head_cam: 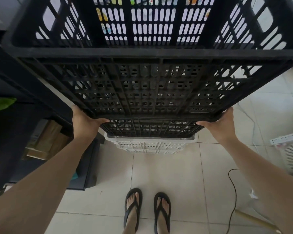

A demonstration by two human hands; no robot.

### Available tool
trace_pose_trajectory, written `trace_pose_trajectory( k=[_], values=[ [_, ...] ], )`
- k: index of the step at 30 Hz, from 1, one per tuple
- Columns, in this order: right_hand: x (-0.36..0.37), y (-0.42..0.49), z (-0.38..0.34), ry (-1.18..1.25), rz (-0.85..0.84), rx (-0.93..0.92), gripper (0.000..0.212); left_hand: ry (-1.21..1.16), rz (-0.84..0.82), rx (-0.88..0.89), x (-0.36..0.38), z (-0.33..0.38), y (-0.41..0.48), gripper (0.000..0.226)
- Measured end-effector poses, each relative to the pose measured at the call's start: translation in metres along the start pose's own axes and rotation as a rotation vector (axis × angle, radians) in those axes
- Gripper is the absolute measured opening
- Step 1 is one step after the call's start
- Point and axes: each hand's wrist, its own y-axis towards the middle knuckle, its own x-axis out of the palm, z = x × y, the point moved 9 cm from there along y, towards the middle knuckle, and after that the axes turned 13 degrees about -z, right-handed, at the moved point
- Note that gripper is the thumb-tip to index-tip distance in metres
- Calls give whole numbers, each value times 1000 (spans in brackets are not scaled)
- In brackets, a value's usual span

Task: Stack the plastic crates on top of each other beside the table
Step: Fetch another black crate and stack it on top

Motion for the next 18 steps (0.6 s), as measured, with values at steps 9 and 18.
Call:
trace_pose_trajectory(
  k=[9, 18],
  values=[
    [-2, -6, 3, -86, 68, 12, 68, -29, -3, 1, 5, 5, -11, 80],
    [-1, -16, 5, -37, 135, 47, 64, 55, -29, -6, 3, 8, -9, 87]
  ],
)
